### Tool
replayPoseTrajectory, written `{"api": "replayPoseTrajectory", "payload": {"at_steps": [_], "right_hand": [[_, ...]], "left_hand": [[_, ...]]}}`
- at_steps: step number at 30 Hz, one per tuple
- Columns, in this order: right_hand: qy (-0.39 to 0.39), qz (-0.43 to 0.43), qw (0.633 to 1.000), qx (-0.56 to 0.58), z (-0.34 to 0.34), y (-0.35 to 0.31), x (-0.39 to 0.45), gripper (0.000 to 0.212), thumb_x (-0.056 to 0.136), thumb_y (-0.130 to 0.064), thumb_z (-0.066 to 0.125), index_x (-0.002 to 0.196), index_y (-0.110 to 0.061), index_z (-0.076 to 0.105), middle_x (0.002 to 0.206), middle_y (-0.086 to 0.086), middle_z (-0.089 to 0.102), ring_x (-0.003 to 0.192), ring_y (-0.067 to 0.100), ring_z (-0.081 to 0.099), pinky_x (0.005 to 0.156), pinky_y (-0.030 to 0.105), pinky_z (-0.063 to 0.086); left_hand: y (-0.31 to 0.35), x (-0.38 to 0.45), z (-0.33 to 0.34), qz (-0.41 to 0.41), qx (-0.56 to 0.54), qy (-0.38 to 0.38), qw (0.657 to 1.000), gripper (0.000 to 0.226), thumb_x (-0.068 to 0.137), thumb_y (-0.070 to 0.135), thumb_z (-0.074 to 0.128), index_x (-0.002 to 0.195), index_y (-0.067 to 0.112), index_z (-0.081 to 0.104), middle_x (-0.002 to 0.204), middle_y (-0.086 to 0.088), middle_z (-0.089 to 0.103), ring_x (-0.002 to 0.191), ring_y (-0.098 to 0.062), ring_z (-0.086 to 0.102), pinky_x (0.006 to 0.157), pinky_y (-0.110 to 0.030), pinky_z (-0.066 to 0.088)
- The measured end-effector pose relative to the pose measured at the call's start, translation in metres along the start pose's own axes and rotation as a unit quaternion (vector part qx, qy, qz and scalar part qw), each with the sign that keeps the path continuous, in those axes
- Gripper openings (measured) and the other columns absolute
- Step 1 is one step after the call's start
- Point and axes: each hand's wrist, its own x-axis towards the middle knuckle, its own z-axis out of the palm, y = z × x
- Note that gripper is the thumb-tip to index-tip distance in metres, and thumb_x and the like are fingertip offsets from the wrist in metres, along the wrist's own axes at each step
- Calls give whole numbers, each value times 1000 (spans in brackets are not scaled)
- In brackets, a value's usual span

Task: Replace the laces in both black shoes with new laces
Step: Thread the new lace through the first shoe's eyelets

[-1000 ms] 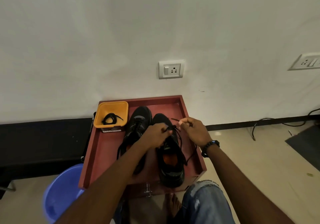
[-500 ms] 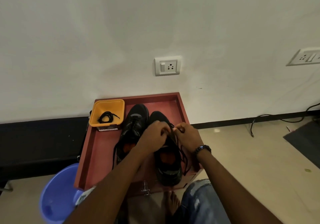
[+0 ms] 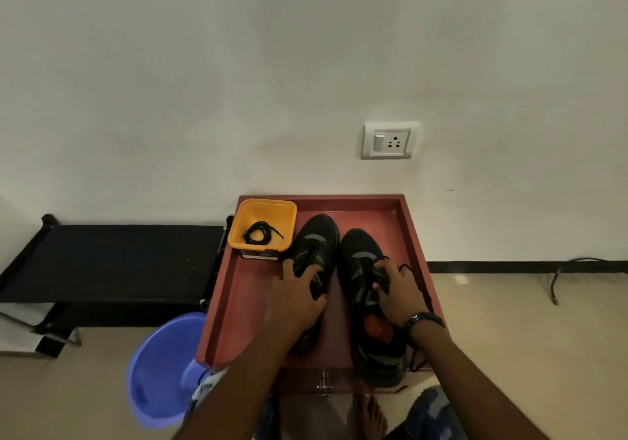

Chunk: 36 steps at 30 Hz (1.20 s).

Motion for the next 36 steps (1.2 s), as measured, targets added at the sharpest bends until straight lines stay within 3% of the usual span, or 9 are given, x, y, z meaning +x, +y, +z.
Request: {"api": "replayPoseTrajectory", "payload": {"at_steps": [13,17,20,23,26,28,30,34,36], "right_hand": [[20,44,999,8,3,-4,8,37,97,-15,50,130,-33,46,124,14,44,98,36,58,92,49,53],[15,41,999,2,1,-6,7,37,96,-16,50,128,-35,45,125,14,43,100,36,59,91,52,54],[5,41,999,-1,1,-7,4,41,96,-17,53,131,-35,42,130,14,41,101,35,59,91,50,55],[-5,34,999,-23,3,-6,4,49,94,-25,59,137,-33,37,134,11,36,99,30,61,87,40,57],[9,26,999,-19,5,-6,8,49,94,-28,59,138,-32,38,134,9,38,97,26,62,86,41,58],[14,20,1000,-19,6,-5,13,45,95,-27,58,136,-32,39,132,9,40,98,26,61,86,43,58],[21,14,999,-26,8,-3,17,42,95,-25,56,134,-33,40,130,9,42,98,28,62,85,44,58],[16,0,999,-51,12,-5,23,43,97,-24,53,138,-31,39,128,10,42,91,26,62,81,38,59],[15,-4,998,-57,14,-8,25,44,97,-24,52,138,-30,39,125,11,43,92,28,62,83,40,58]], "left_hand": [[16,-41,10,-9,-51,-4,999,63,84,53,61,139,47,32,149,-7,14,127,-32,34,104,-44,42],[-8,-33,6,-22,-136,26,990,85,73,67,67,143,49,22,148,-4,19,132,-28,38,105,-45,44],[-27,-2,-3,-96,-298,44,949,87,77,68,66,148,34,29,146,-1,34,129,-23,44,94,-36,45],[-50,36,-9,-174,-457,102,866,54,83,43,67,128,16,54,124,-9,63,104,-20,62,79,-32,50],[-62,67,-18,-218,-540,95,807,49,80,19,67,126,8,55,113,-11,66,102,-25,63,88,-44,53],[-60,83,-23,-204,-551,93,804,37,81,14,66,116,7,62,104,-11,70,96,-26,67,90,-49,55],[-58,96,-21,-181,-554,66,810,37,72,25,68,106,10,69,100,-10,74,94,-27,70,89,-50,56],[-73,119,9,-190,-545,32,816,71,57,52,70,118,18,59,113,-7,70,102,-25,68,94,-53,54],[-53,95,-8,-178,-547,42,817,64,70,45,73,124,19,51,116,-2,65,104,-19,63,92,-43,53]]}}
